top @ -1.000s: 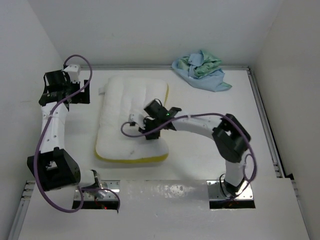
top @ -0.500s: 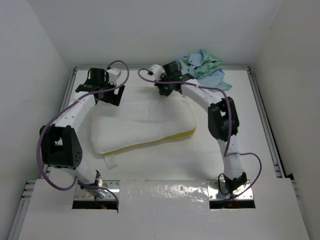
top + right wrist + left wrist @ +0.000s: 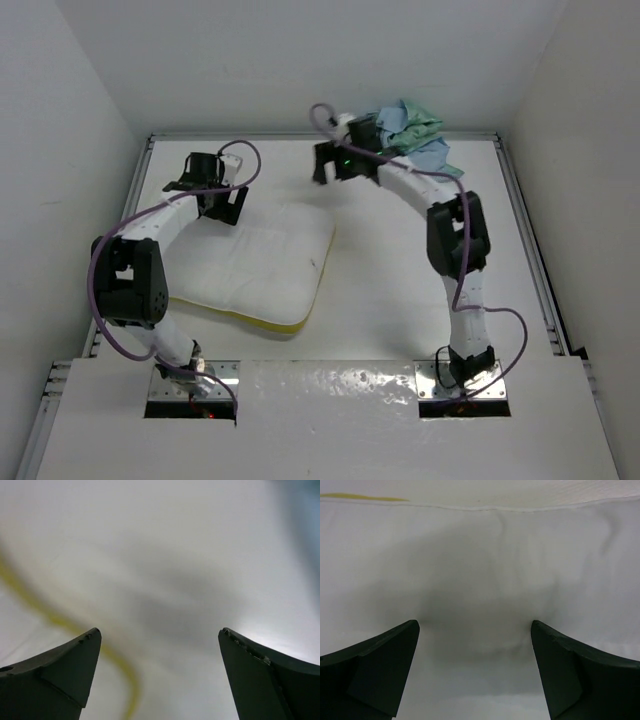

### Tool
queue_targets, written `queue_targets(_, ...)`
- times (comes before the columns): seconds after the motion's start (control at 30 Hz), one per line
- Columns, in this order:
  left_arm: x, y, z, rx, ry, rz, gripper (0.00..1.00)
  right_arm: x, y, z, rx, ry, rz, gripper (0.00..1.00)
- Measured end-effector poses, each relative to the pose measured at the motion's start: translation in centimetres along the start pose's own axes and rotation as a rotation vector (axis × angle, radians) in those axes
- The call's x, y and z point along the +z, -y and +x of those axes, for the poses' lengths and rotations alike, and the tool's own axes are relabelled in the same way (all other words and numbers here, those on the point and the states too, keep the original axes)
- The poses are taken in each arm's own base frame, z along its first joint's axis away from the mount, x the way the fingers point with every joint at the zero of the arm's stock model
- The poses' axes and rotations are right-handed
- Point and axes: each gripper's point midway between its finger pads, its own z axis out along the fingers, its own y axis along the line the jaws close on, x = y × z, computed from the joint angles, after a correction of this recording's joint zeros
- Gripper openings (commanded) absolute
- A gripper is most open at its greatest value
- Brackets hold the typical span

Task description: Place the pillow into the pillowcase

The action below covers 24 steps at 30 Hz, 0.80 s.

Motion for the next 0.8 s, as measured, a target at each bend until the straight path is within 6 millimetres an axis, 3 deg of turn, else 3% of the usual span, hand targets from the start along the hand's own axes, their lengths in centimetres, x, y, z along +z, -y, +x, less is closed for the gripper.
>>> queue_targets(0.07, 0.1, -0.4, 0.5, -0.005, -0.013, -0.015, 0.93, -2.0, 7.4, -3.0, 0.071, 0.099, 0.136, 0.76)
queue_targets(0.1, 0.1, -0.5, 0.4, -0.009, -0.012, -0.023, 0.93, -3.2, 11.4, -4.2, 0.102, 0.136, 0.223, 0.57)
queue_targets(0.13, 0.1, -0.7, 0.4, -0.013, -0.010, -0.031, 0.93, -4.3, 15.6, -5.2, 0.130, 0.156, 0.318, 0.27)
queue_targets(0.17, 0.0, -0.8, 0.3, -0.015, -0.010, -0.038, 0.93, -4.9, 19.1, -6.9, 0.136, 0.200, 0.395, 0.23)
queue_targets(0.2, 0.0, -0.9, 0.3, -0.015, -0.012, -0.042, 0.93, -5.1, 21.9, -8.5, 0.147, 0.247, 0.460, 0.40)
queue_targets(0.27, -0.2, -1.2, 0.0, -0.015, -0.009, -0.051, 0.93, -4.4, 25.6, -9.9, 0.157, 0.308, 0.558, 0.99)
queue_targets(0.3, -0.3, -1.3, -0.2, -0.016, -0.005, -0.056, 0.93, -3.7, 26.5, -9.6, 0.155, 0.316, 0.586, 0.99)
queue_targets(0.43, -0.8, -2.2, -1.4, -0.020, 0.016, -0.086, 0.93, 1.2, 26.6, -3.5, 0.135, 0.212, 0.636, 0.96)
queue_targets(0.47, -0.9, -2.4, -1.6, -0.021, 0.019, -0.095, 0.93, 2.6, 26.6, -1.8, 0.131, 0.180, 0.652, 0.83)
queue_targets(0.5, -1.0, -2.6, -1.8, -0.022, 0.023, -0.104, 0.93, 3.6, 26.7, -0.6, 0.119, 0.156, 0.669, 0.31)
queue_targets(0.53, -1.1, -2.8, -1.9, -0.023, 0.025, -0.111, 0.93, 4.6, 26.4, 0.2, 0.121, 0.150, 0.671, 0.00)
queue_targets(0.63, -1.5, -3.2, -2.0, -0.025, 0.027, -0.128, 0.93, 4.8, 25.5, 0.1, 0.063, 0.145, 0.676, 0.00)
queue_targets(0.7, -1.9, -3.4, -2.2, -0.026, 0.033, -0.136, 0.93, 3.1, 24.4, 1.1, 0.025, 0.116, 0.656, 0.00)
queue_targets(0.8, -3.0, -3.7, -2.8, -0.029, 0.058, -0.151, 0.93, -3.8, 20.7, 5.5, 0.007, 0.050, 0.597, 0.00)
